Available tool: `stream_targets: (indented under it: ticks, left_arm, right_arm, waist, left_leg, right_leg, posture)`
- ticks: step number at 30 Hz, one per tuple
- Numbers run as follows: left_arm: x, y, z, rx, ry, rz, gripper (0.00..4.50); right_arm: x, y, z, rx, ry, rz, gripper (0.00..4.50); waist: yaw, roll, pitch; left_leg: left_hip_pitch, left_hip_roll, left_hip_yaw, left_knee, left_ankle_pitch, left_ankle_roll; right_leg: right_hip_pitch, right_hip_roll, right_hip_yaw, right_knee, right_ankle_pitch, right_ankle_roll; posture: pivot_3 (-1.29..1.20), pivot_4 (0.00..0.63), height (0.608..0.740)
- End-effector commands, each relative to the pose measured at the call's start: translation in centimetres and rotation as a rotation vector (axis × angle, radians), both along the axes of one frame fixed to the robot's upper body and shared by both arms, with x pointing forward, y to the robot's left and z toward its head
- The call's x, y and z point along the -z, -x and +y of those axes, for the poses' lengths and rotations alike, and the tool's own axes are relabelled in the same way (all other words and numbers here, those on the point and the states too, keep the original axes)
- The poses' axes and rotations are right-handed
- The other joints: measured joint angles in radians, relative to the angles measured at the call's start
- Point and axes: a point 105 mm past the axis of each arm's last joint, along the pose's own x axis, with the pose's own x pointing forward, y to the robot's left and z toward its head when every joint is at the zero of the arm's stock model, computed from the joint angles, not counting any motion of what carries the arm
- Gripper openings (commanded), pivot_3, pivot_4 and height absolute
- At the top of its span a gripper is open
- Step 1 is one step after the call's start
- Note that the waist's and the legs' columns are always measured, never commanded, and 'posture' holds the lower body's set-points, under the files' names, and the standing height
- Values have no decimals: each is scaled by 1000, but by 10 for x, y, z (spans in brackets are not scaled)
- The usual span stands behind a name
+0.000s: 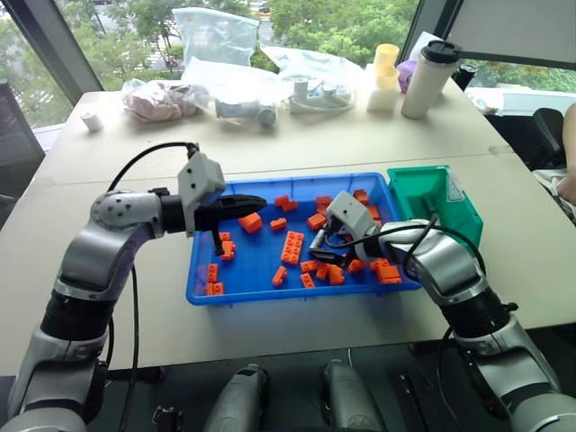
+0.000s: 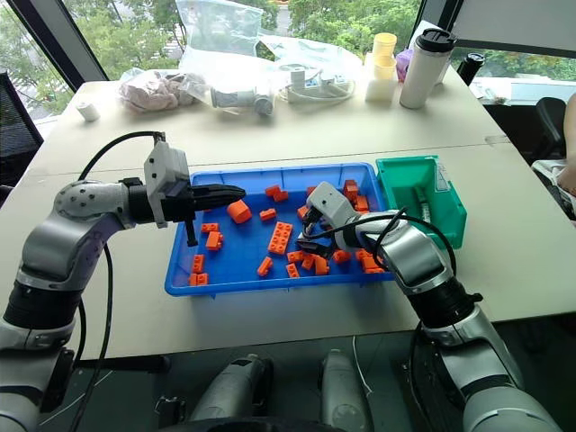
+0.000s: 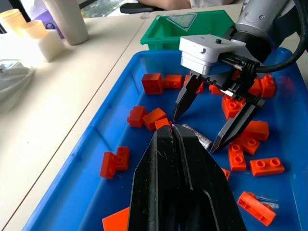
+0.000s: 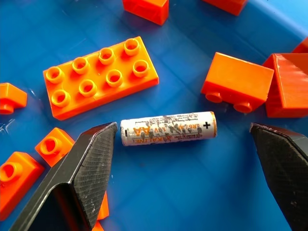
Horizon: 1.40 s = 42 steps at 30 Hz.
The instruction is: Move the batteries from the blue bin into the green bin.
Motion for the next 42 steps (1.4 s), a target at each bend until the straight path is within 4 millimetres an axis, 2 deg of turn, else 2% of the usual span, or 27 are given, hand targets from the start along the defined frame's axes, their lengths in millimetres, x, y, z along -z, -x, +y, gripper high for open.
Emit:
stream_targets:
  ticks: [1,4,6,9,11,13,15,16,19,21,23,29,31,34,40,42]
  left_arm:
    - [-13,3,3,-6,8,-49,0]
    - [-12,3,3,-8,8,-47,0]
    - [-11,3,2,-7,8,-46,0]
    - [-10,3,1,-4,8,-45,0]
    - [-11,3,1,-1,11,-43,0]
    - [-11,4,1,1,11,-42,0]
    - [-10,5,1,5,11,-37,0]
    - [-9,5,1,9,12,-32,0]
    - [-8,6,-1,19,18,-21,0]
    - [-8,6,-3,29,22,-17,0]
    - [-8,7,-6,43,29,-9,0]
    - [-9,6,-13,71,40,3,0]
    - [-9,6,-14,76,39,5,0]
    - [-9,6,-14,75,36,6,0]
    - [-12,7,-9,65,33,11,0]
    - [-13,7,-7,64,31,13,0]
  right_arm:
    - [-8,-1,7,-28,-2,-36,4229]
    - [-10,-1,7,-33,-1,-44,3216]
    - [-12,-1,7,-31,2,-50,2207]
    - [-21,-2,2,-18,19,-82,2188]
    - [-39,-1,-6,-2,20,-130,2188]
    - [-70,-2,-20,37,1,-223,2188]
    - [-107,-6,-41,123,-58,-307,2188]
    - [-124,-8,-58,185,-80,-343,2188]
    - [-150,-10,-106,343,-64,-405,2188]
    - [-153,-7,-130,409,-51,-400,2188]
    - [-144,-4,-149,454,-10,-373,2188]
    - [-103,-1,-165,488,5,-252,2188]
    - [-94,0,-171,504,10,-236,3205]
    - [-96,3,-169,496,-4,-239,4477]
    - [-113,9,-162,424,30,-294,4477]
    - [-124,16,-149,328,12,-319,4477]
  waist:
    - [0,0,0]
    - [1,0,0]
    - [1,0,0]
    - [0,0,0]
    - [2,0,0]
    - [3,0,0]
    - [2,0,0]
    - [2,0,0]
    - [9,0,0]
    - [9,0,0]
    - [7,0,0]
    - [-1,1,0]
    - [0,1,0]
    - [2,1,0]
    - [3,1,0]
    - [3,1,0]
  left_leg:
    - [0,0,0,0,0,0]
    - [0,0,0,0,0,0]
    - [0,0,0,0,0,0]
    - [0,0,0,0,0,0]
    - [0,0,0,0,0,0]
    - [0,0,0,0,0,0]
    - [0,0,0,0,-2,3]
    - [0,0,0,0,-2,4]
    - [0,0,0,0,-2,4]
    - [0,0,-1,0,-2,4]
    - [0,0,0,0,-3,5]
    - [0,0,2,-1,-3,5]
    - [0,0,2,-1,-3,5]
    - [0,0,2,0,-3,5]
    - [0,0,2,0,-3,5]
    - [0,0,2,0,-3,5]
  right_leg:
    - [0,0,0,0,0,0]
    - [0,0,0,0,0,0]
    - [0,0,0,0,0,0]
    - [0,0,0,0,0,0]
    - [0,0,0,0,0,0]
    - [0,0,0,0,0,0]
    - [0,0,0,0,0,0]
    - [0,0,0,0,0,0]
    - [0,0,0,0,0,0]
    - [1,0,-1,-2,0,0]
    - [1,-1,-1,-2,0,0]
    - [1,0,1,-1,0,0]
    - [0,0,1,0,0,0]
    - [1,0,1,0,0,0]
    - [1,0,1,-1,0,0]
    - [1,0,1,-1,0,0]
  posture:
    - [0,150,740]
    - [0,150,740]
    - [0,150,740]
    - [0,150,740]
    - [0,150,740]
    - [0,150,740]
    - [0,150,740]
    - [0,150,740]
    - [0,150,740]
    - [0,150,740]
    - [0,150,740]
    - [0,150,740]
    - [0,150,740]
    - [0,150,740]
    - [0,150,740]
    - [0,150,740]
